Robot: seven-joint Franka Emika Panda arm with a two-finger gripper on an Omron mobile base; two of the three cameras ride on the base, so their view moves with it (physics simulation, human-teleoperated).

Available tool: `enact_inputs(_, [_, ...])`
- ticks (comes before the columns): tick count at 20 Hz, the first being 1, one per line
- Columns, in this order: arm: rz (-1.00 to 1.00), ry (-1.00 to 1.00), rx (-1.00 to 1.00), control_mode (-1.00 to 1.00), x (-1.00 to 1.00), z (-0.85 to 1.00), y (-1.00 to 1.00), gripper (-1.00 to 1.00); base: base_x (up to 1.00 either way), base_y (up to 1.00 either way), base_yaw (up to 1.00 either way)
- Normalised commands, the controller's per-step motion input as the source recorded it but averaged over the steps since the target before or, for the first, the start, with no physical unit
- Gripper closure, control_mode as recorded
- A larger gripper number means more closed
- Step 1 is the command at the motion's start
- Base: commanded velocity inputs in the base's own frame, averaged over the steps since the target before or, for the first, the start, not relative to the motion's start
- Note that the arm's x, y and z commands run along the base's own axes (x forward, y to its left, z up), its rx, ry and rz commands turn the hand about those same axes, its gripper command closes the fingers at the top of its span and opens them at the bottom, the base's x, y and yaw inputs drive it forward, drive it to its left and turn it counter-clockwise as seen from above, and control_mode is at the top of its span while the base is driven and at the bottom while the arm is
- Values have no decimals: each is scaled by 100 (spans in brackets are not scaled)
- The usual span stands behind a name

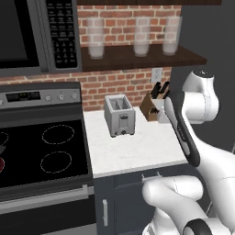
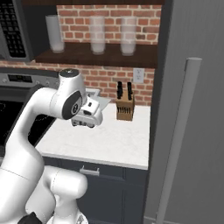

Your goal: Put the lemon wedge and bell pepper in the pot. Retrieve the spatula and lightly stir the vegetables in the pot.

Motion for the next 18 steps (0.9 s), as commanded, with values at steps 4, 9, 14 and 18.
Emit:
enact_inputs(4, [0,0,0,100,0,0,0,100,-34,54,0])
enact_inputs(9, [0,0,0,100,0,0,0,100,-19,64,0])
enact_inputs(14, [0,0,0,100,0,0,0,100,0,77,0])
enact_inputs(18, [0,0,0,100,0,0,0,100,-5,72,0])
